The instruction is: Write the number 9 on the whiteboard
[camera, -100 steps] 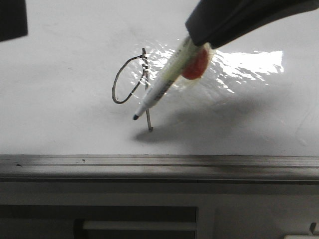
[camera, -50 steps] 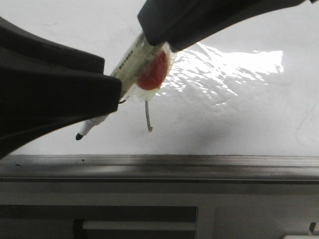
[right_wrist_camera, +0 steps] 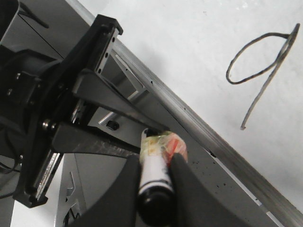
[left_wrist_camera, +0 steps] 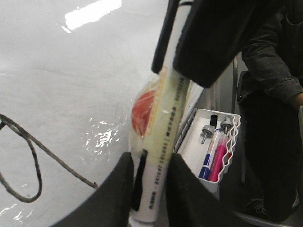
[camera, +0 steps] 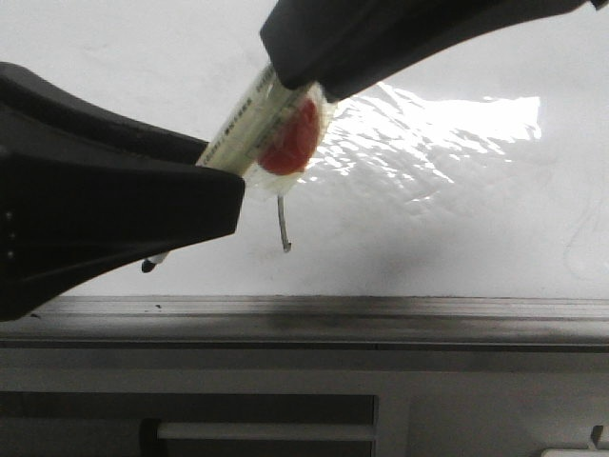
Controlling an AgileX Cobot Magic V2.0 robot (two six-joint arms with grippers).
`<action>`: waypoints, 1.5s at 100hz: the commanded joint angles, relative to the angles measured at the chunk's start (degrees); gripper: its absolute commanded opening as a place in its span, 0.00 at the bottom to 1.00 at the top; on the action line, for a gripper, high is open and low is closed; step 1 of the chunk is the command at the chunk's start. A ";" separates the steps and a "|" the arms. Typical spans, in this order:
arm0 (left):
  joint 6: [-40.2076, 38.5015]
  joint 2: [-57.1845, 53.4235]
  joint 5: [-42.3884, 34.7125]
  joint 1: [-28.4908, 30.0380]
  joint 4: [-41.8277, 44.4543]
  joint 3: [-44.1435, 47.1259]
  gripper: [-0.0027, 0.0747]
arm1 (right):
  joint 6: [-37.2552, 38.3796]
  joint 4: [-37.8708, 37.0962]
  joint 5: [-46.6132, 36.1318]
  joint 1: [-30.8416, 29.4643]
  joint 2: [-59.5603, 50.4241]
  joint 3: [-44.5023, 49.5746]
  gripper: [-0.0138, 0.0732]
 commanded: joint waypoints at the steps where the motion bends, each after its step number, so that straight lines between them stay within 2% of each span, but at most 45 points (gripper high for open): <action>1: -0.74 -0.58 -4.49 -0.28 -2.07 -1.54 0.03 | -0.52 1.17 -2.42 0.03 -0.71 -1.57 0.10; 3: -0.74 -0.58 -4.49 -0.28 -2.07 -1.54 0.01 | -0.52 1.17 -2.42 0.03 -0.71 -1.57 0.10; 19: -0.87 -0.58 -4.49 -0.28 -1.86 -1.54 0.01 | -0.52 1.17 -2.53 0.03 -0.71 -1.57 0.10; 26: -1.00 -0.58 -4.49 -0.28 -1.86 -1.54 0.01 | -0.52 1.17 -2.76 0.03 -0.71 -1.57 0.14; 33: -2.20 -0.58 -4.49 -0.28 -2.78 -1.54 0.01 | -0.52 1.17 -2.88 0.03 -0.71 -1.57 0.24; 45: -6.90 -0.58 -4.49 -0.28 -8.77 -1.54 0.01 | -0.52 1.17 -3.42 0.03 -0.71 -1.57 0.47; 53: -7.16 -0.58 -4.36 -0.28 -13.98 -1.33 0.01 | -0.52 1.17 -3.67 0.03 -0.71 -1.57 0.55; 64: -7.16 -0.58 -3.74 -0.28 -23.16 -0.83 0.01 | -0.52 1.17 -3.67 0.03 -0.71 -1.57 0.54; 93: -7.04 -0.58 3.01 -0.28 -40.98 -0.83 0.01 | -0.52 1.17 -2.80 0.03 -0.71 -1.57 0.54; 115: -4.83 -0.58 3.85 -0.28 -45.81 -0.83 0.01 | -0.52 1.17 -2.60 0.03 -0.71 -1.57 0.54; 150: -5.09 -0.50 5.55 -0.28 -45.83 -0.83 0.01 | -0.52 1.17 -2.60 0.03 -0.71 -1.57 0.54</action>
